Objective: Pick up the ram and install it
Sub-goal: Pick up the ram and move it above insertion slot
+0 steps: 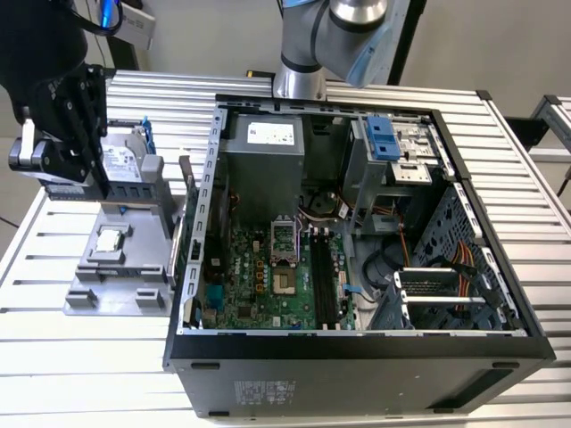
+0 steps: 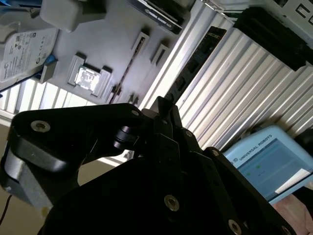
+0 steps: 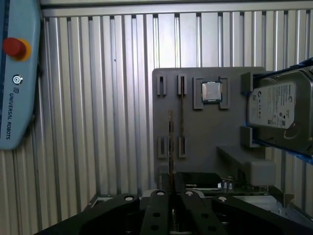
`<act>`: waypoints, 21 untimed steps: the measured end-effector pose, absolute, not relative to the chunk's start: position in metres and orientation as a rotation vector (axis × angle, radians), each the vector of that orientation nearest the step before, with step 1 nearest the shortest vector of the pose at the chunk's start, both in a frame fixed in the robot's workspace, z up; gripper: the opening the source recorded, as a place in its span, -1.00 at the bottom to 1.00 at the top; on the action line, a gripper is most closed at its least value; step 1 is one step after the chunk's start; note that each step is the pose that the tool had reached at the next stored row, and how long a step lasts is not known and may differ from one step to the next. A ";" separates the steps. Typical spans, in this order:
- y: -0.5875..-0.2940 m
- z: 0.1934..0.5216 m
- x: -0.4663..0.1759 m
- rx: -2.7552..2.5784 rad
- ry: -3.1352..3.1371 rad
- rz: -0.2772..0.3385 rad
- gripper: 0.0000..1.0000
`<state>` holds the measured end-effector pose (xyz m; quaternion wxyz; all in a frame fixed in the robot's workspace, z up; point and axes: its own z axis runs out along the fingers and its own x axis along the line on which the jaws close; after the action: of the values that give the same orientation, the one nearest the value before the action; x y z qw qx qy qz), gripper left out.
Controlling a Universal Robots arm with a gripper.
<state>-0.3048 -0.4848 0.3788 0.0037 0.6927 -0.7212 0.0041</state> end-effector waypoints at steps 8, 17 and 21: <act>-0.485 0.379 -0.301 2.171 -2.260 0.013 -1.00; -0.485 0.379 -0.296 2.171 -2.260 0.013 -1.00; -0.485 0.379 -0.294 2.171 -2.260 0.013 -1.00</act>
<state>-0.2937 -0.4848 0.3788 0.0037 0.6927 -0.7212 0.0041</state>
